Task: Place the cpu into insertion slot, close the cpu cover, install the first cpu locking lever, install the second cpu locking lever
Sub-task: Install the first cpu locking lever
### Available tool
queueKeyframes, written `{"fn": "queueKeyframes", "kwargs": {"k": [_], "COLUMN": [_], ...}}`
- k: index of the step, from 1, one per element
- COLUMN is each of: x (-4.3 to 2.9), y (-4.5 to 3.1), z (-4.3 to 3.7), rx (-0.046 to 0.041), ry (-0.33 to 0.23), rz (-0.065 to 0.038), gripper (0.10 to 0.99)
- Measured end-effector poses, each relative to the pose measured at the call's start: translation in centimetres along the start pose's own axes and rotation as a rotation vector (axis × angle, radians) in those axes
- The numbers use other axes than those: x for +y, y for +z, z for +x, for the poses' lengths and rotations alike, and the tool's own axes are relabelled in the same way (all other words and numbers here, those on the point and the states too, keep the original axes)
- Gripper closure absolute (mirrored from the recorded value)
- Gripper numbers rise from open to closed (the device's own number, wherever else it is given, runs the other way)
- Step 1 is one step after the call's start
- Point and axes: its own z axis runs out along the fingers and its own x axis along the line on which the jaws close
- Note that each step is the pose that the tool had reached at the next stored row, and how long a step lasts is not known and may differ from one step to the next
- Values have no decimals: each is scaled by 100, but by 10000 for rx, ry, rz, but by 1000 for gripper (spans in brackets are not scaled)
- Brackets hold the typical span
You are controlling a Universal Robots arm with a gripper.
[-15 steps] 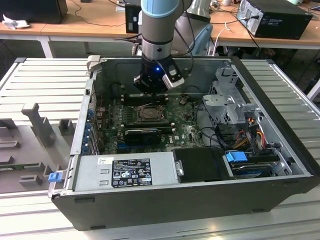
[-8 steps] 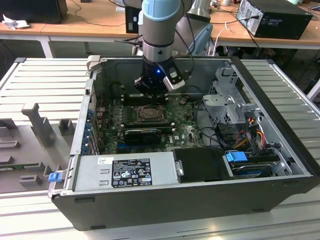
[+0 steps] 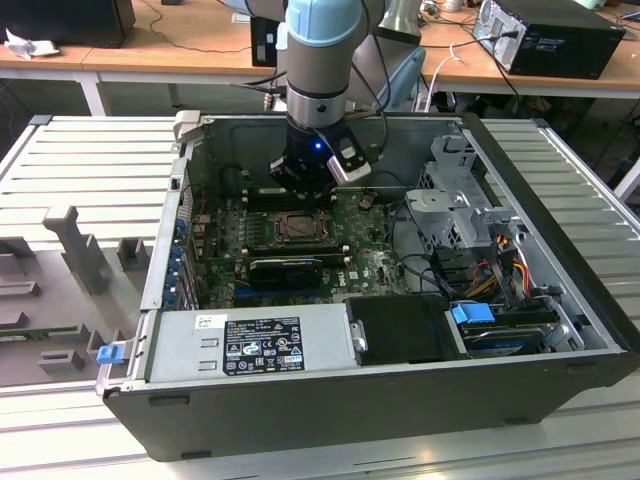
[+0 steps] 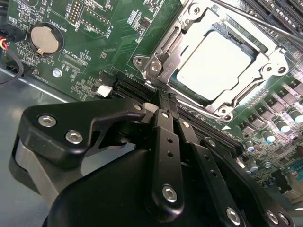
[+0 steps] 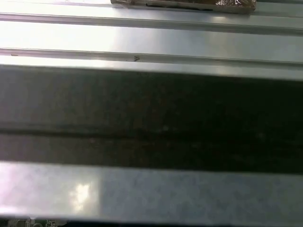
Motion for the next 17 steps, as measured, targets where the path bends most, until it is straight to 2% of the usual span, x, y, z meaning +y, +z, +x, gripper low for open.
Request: {"fn": "queueKeyframes", "kwargs": {"k": [8, 12, 17], "x": [-4, -5, -5], "y": [17, 35, 36], "z": [0, 0, -1], "rx": [4, 6, 5], "ry": [-1, -1, 0], "rz": [106, 122, 67], "gripper": [980, 980, 980]}}
